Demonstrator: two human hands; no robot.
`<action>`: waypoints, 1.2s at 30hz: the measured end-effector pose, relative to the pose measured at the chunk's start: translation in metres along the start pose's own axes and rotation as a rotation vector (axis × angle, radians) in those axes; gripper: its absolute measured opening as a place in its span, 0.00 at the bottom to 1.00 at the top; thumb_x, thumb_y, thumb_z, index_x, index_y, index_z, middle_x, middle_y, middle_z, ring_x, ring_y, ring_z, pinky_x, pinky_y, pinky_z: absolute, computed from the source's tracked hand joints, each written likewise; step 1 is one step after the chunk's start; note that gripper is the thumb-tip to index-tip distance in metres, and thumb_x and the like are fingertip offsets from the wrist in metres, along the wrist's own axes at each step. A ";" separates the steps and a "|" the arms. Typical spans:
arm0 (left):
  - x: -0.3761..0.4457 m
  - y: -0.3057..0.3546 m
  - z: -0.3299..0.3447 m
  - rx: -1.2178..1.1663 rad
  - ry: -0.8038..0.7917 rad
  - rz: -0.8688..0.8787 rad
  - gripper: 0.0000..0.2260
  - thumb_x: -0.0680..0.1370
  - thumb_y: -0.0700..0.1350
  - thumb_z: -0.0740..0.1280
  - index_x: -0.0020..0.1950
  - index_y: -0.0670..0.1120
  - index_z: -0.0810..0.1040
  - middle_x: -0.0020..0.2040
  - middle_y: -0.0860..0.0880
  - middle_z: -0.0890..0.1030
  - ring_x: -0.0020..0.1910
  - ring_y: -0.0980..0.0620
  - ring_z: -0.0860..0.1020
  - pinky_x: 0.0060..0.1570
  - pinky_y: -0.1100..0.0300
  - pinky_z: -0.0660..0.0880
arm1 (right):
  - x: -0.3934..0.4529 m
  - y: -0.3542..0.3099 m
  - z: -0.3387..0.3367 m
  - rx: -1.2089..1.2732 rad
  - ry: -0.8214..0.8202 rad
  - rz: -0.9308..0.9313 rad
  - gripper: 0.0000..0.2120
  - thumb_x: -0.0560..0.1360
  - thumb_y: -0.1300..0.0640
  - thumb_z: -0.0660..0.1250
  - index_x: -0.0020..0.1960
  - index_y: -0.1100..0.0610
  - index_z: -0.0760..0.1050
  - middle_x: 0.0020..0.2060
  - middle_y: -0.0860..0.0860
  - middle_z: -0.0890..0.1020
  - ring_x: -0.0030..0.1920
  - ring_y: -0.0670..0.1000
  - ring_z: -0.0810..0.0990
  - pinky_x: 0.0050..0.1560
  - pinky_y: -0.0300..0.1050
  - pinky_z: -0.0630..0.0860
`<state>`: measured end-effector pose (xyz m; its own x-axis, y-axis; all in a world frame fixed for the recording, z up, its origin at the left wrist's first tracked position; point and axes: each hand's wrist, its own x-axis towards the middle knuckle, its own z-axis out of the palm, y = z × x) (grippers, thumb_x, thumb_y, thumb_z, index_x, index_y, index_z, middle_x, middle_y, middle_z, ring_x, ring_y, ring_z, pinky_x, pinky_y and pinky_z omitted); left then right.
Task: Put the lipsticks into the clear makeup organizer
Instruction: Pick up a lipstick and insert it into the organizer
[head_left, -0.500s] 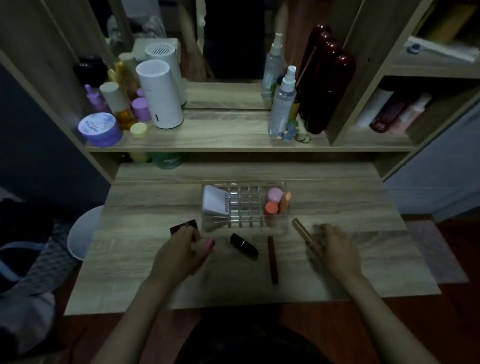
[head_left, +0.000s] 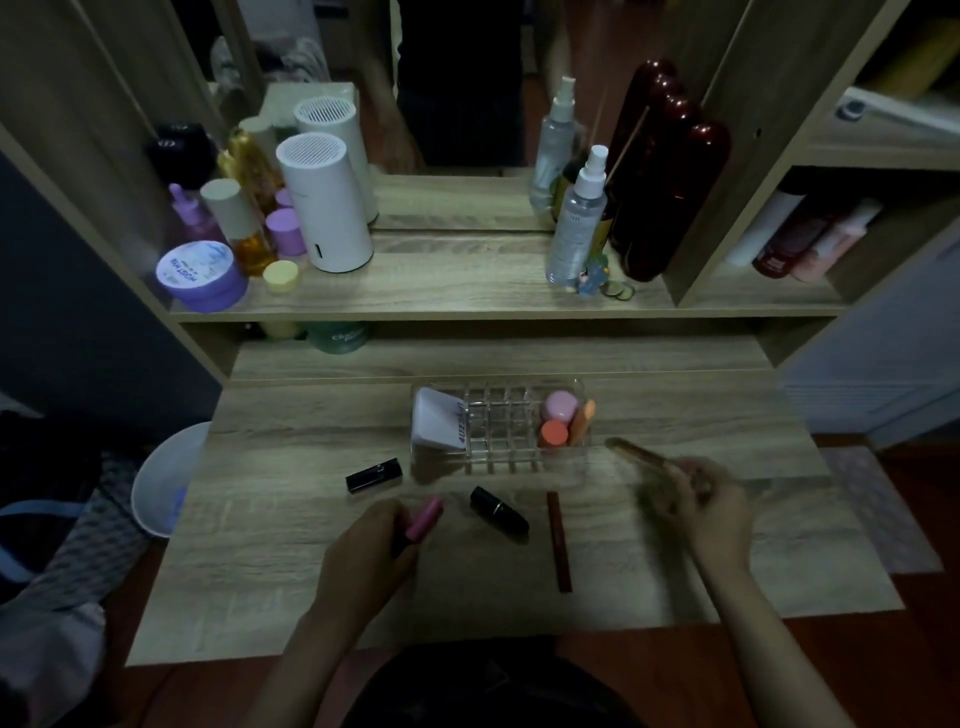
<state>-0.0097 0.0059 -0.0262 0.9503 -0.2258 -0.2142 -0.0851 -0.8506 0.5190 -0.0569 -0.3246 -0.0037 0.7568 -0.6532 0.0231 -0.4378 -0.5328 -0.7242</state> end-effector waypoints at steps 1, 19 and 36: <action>-0.001 0.001 0.000 -0.021 0.011 -0.003 0.08 0.70 0.48 0.70 0.43 0.51 0.72 0.40 0.54 0.75 0.38 0.54 0.74 0.33 0.63 0.68 | 0.002 -0.015 -0.005 0.091 0.056 -0.051 0.08 0.75 0.60 0.66 0.51 0.61 0.80 0.43 0.59 0.82 0.45 0.60 0.80 0.40 0.43 0.71; 0.051 0.040 -0.068 -0.370 0.291 0.145 0.11 0.70 0.38 0.72 0.52 0.42 0.80 0.43 0.51 0.79 0.38 0.58 0.78 0.32 0.74 0.74 | 0.044 -0.138 0.061 -0.195 -0.292 -0.559 0.11 0.73 0.67 0.64 0.55 0.62 0.79 0.50 0.62 0.83 0.50 0.62 0.80 0.51 0.54 0.76; 0.136 0.088 -0.047 -0.153 0.145 0.272 0.10 0.71 0.40 0.70 0.52 0.43 0.79 0.51 0.43 0.82 0.51 0.48 0.79 0.50 0.59 0.74 | 0.051 -0.146 0.094 -0.318 -0.430 -0.572 0.06 0.72 0.61 0.63 0.49 0.55 0.72 0.44 0.58 0.82 0.45 0.62 0.80 0.43 0.58 0.79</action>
<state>0.1260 -0.0769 0.0290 0.9326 -0.3553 0.0627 -0.3055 -0.6850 0.6614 0.0913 -0.2289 0.0384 0.9998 0.0007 0.0177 0.0085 -0.8946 -0.4467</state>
